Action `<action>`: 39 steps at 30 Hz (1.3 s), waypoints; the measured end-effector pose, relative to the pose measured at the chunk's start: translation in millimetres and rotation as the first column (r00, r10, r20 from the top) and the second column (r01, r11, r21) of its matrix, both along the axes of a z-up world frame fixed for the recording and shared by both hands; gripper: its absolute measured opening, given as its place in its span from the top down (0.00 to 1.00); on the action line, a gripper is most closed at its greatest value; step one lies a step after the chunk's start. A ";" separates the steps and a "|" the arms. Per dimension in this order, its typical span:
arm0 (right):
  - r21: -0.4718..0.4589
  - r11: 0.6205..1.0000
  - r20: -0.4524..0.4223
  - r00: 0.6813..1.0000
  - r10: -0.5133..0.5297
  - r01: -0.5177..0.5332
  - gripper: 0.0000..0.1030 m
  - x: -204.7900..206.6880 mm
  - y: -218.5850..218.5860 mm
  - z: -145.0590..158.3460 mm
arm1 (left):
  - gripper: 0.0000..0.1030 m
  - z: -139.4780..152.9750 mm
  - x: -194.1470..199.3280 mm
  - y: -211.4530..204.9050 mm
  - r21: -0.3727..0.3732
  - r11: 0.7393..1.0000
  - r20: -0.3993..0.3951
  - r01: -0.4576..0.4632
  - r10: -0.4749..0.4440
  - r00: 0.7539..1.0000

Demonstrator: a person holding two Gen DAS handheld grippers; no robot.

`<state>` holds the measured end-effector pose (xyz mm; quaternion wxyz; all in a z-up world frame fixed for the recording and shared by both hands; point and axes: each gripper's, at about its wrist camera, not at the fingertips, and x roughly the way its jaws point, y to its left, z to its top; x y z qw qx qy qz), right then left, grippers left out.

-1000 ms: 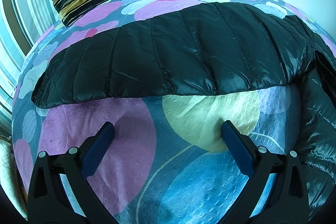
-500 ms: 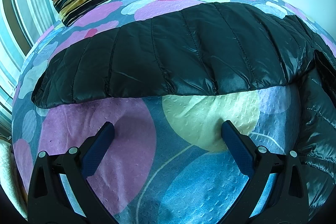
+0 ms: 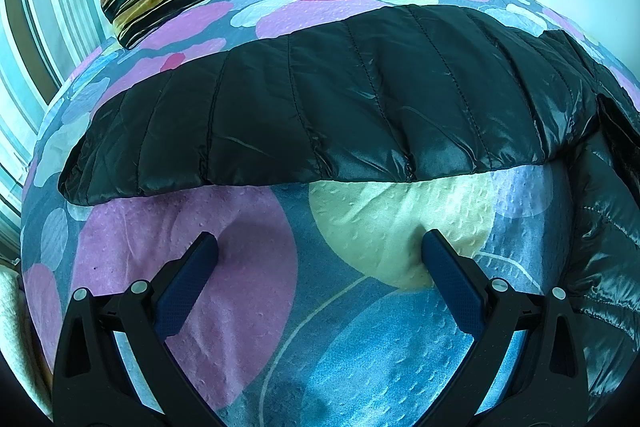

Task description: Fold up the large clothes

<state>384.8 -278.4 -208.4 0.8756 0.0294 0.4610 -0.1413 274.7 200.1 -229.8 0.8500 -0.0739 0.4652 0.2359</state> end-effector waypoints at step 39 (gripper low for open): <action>-0.108 0.993 0.084 0.996 -0.037 0.046 0.23 -36.1 58.0 -17.0 | 0.02 10.0 -14.1 6.6 -0.002 0.999 0.007 0.038 -0.038 0.999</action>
